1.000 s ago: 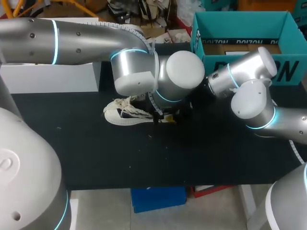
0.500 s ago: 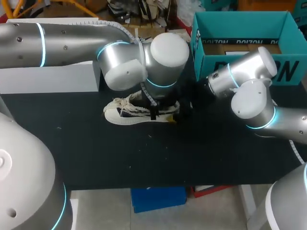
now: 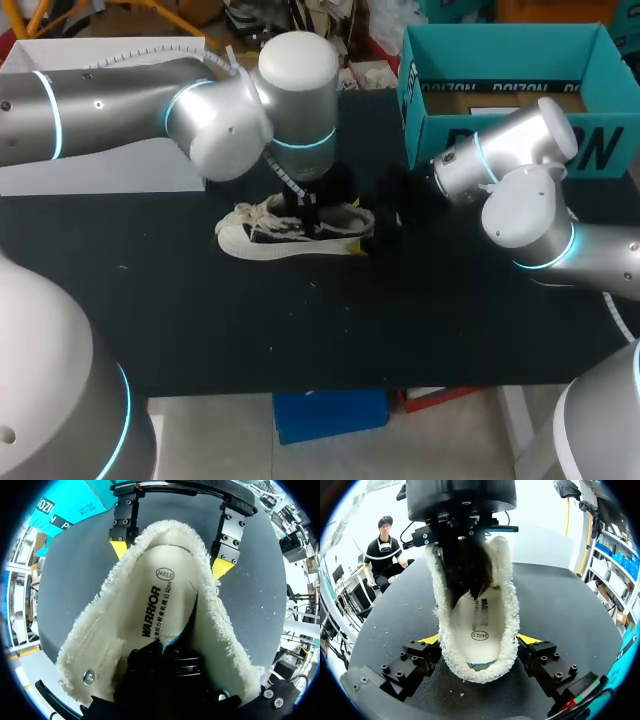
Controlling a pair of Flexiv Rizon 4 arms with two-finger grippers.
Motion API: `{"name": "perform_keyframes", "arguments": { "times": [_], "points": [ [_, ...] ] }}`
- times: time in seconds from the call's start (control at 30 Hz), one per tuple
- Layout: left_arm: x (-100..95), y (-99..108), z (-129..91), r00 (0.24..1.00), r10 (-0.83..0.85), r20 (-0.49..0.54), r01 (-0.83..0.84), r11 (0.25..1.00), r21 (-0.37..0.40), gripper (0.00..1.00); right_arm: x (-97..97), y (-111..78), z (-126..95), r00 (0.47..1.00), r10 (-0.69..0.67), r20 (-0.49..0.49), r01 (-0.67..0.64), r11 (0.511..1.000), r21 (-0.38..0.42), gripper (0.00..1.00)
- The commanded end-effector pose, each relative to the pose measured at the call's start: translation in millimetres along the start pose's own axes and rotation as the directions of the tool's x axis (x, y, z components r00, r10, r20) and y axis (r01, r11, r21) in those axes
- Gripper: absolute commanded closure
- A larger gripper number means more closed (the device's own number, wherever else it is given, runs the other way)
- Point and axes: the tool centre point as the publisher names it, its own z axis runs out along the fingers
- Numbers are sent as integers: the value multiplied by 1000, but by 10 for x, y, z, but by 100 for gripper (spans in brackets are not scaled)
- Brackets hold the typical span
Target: Take the shoe out of the shoebox, open the shoe tongue, remove and reinsert the insole, then place the shoe into the shoebox
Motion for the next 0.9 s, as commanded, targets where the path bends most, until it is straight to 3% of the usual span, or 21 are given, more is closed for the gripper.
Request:
{"name": "perform_keyframes", "arguments": {
  "times": [0.03,0.4,0.9],
  "points": [
    [-168,25,210,1000,11,-21,-10,999,44,100,33,-13,12,1000,0,-2,0,1000,2,100],
    [-160,-75,-32,993,61,-101,-45,988,147,100,33,-13,12,1000,0,-2,0,1000,2,100],
    [-60,-106,-192,990,93,-106,-70,976,207,100,33,-13,12,1000,0,-2,0,1000,2,100]
  ]
}}
